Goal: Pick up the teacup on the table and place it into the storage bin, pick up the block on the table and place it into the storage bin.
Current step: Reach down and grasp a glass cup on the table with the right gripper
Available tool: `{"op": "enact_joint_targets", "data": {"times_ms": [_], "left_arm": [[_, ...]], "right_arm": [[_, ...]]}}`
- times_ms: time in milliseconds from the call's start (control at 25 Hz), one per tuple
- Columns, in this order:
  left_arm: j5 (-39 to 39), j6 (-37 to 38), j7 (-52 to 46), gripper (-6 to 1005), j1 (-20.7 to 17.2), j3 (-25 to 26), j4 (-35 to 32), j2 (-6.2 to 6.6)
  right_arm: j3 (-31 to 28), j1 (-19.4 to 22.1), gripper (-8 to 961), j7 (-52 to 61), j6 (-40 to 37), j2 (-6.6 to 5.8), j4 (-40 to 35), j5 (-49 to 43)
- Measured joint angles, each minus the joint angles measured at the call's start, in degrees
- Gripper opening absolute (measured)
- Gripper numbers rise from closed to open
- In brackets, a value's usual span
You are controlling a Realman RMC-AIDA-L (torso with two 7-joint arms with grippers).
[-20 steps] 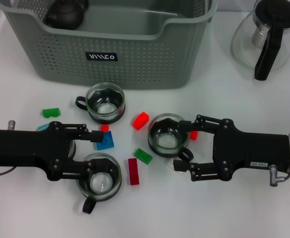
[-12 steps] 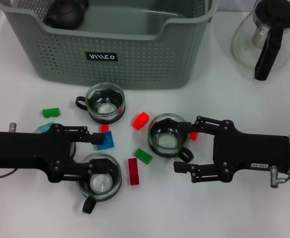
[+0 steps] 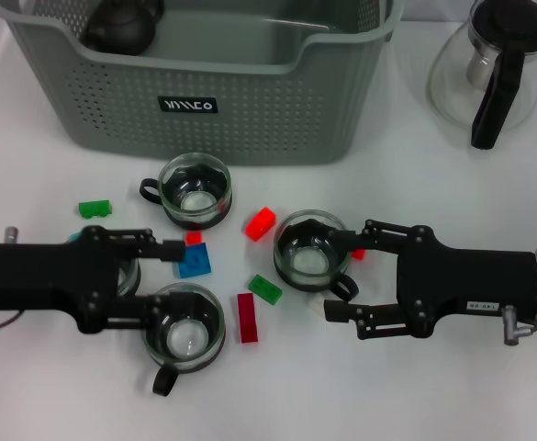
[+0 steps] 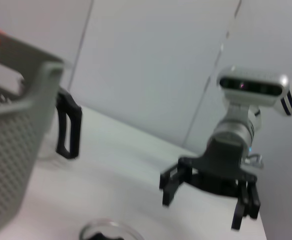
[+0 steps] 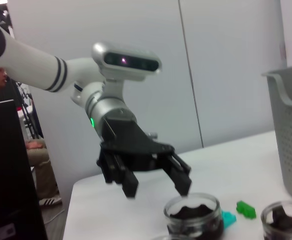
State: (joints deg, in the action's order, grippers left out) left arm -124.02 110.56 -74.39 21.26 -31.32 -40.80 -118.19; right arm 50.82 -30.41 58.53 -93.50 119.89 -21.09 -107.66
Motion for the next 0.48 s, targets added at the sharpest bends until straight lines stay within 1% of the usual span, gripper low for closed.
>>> {"op": "enact_joint_targets", "data": {"times_ms": [120,280,360,480], "left_arm": [[0.0,1.3,-0.1,701,0.0,3.4,0.0,0.4],[0.0,1.4,-0.3,701,-0.4,7.7,0.0,0.78],[0.1,1.1,-0.3,701,-0.7,9.0,0.0,0.84],[-0.1,0.7,-0.3,701,-0.9,10.0,0.1,0.86]], "right_arm": [[0.1,-0.4,911,5.9,0.1,-0.04,-4.0,-2.9],[0.3,-0.7,911,16.5,-0.3,0.27,-13.8,-8.5],[0.3,-1.3,911,21.6,-1.1,0.06,-18.3,-11.2],[0.3,-2.9,912,28.7,-4.4,-0.23,-25.4,-14.2]]}}
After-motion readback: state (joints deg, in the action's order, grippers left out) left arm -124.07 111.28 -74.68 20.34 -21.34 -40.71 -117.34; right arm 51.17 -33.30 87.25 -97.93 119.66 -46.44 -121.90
